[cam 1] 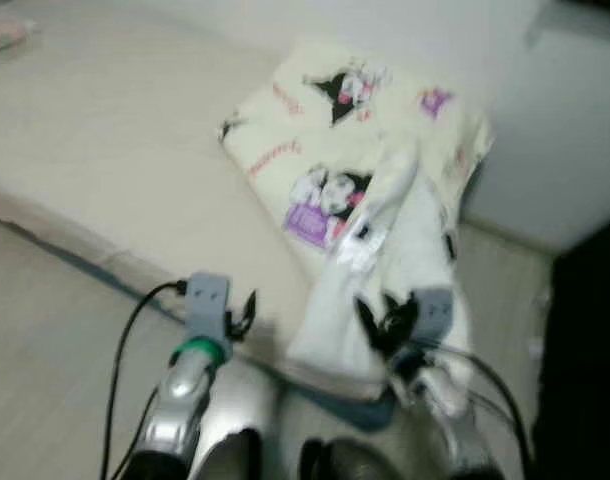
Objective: Clean up the room
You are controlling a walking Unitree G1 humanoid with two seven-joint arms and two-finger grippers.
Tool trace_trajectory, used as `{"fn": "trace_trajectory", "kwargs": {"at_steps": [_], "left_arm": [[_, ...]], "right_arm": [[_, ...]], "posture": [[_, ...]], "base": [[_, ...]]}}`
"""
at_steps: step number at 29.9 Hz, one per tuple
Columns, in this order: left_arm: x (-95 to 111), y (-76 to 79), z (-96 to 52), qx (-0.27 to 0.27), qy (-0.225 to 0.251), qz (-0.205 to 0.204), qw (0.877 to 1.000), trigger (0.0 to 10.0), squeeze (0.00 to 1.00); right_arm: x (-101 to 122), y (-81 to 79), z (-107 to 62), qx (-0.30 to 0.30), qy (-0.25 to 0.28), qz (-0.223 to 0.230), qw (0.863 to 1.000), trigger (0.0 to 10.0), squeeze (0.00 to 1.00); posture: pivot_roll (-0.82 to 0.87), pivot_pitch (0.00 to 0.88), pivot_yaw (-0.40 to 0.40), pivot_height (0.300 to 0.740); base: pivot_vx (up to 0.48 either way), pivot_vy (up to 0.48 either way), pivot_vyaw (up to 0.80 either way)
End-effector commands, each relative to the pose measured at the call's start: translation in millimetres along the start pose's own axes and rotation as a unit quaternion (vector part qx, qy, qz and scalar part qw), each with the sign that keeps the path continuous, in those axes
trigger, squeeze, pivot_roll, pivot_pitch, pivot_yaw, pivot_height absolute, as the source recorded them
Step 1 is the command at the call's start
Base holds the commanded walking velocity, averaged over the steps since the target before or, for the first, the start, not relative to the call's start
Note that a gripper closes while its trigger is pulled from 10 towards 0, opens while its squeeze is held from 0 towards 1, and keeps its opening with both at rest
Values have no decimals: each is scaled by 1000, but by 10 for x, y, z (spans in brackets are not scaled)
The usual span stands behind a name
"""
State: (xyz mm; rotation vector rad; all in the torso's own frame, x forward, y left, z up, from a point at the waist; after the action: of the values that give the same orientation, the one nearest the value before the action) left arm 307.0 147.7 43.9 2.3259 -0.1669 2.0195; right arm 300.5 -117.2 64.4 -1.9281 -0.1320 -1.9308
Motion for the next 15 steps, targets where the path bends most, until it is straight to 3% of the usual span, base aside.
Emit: {"fn": "trace_trajectory", "kwargs": {"at_steps": [1, 6, 12, 15], "left_arm": [[-67, 17, -36, 3, -9, -11, 1000, 10000, 0], [-139, -40, -7, 13, -46, 2, 999, 10000, 0], [-87, -63, 6, 15, -30, -6, 999, 10000, 0], [-80, -56, 10, 15, -30, -2, 999, 10000, 0]], "right_arm": [[-77, 25, -73, 0, -21, 0, 1000, 10000, 0], [-54, -42, -49, 10, -16, 0, 1000, 10000, 0], [-19, -73, -50, 6, -4, 2, 1000, 10000, 0], [69, 15, -52, -32, 22, -14, 999, 10000, 0]], "posture": [[40, 137, 30, 735], [40, 137, 34, 735], [42, 133, 37, 735], [42, 133, 37, 735]], "base": [[0, 0, 0], [0, 384, 0], [0, 480, 0], [0, 0, 0]]}}
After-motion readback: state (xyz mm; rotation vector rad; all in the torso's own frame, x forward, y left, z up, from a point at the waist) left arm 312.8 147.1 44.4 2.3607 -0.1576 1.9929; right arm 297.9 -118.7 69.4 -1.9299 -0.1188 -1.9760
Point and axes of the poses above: a point about 5 cm out from each wrist's last joint towards the gripper, its own z axis pointing out of the wrist towards the gripper, its own x axis along the axis of the wrist's last joint, y = z × x, the point moved 2 cm from there along z, pointing out of the wrist towards the gripper, and after that the axes turned 2 degrees about z, right-handed, at the moved point
